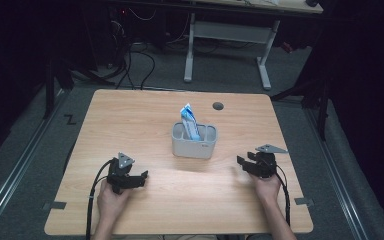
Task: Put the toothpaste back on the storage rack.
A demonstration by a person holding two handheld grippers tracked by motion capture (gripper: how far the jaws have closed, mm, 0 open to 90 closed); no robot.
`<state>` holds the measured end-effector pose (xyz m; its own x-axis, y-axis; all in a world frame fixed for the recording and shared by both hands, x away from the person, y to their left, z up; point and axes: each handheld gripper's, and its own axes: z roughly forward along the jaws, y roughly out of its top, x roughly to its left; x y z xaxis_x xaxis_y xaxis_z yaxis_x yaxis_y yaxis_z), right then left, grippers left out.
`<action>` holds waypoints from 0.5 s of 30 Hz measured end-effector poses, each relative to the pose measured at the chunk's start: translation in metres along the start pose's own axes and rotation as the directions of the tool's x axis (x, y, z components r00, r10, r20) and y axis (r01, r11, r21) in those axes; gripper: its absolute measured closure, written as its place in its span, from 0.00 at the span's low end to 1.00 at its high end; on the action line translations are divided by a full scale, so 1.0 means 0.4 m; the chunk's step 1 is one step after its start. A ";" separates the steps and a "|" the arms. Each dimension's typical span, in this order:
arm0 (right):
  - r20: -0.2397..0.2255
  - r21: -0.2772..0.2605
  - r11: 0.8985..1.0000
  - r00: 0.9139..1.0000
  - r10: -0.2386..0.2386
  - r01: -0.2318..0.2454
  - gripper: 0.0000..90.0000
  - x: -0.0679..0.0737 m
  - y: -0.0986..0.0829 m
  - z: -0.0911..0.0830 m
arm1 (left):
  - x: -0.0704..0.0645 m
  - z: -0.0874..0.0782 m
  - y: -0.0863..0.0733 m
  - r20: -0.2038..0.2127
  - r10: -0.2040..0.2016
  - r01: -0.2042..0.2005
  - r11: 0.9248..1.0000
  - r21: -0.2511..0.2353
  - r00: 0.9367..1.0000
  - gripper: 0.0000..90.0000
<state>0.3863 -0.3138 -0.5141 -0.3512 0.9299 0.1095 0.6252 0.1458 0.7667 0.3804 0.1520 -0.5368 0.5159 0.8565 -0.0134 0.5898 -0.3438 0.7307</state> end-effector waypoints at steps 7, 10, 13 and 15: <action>0.026 0.028 0.999 0.999 -0.026 0.025 0.50 0.008 -0.006 0.019 | 0.000 0.000 0.000 0.000 0.000 0.000 1.000 0.000 1.000 0.19; 0.038 0.029 0.999 0.999 -0.031 0.030 0.50 0.010 -0.008 0.025 | 0.000 0.000 0.000 0.000 0.000 0.000 1.000 0.000 1.000 0.19; 0.057 0.036 0.998 0.997 -0.050 0.048 0.50 0.008 -0.009 0.033 | 0.000 0.000 0.000 0.000 0.000 0.000 1.000 0.000 1.000 0.19; 0.066 0.042 0.998 0.997 -0.046 0.043 0.50 0.006 -0.011 0.038 | 0.000 0.000 0.000 0.000 -0.001 0.001 1.000 0.000 1.000 0.19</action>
<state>0.3933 -0.3072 -0.5269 -0.3328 0.9424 0.0325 0.6385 0.1999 0.7432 0.3803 0.1520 -0.5368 0.5156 0.8567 -0.0140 0.5901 -0.3432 0.7308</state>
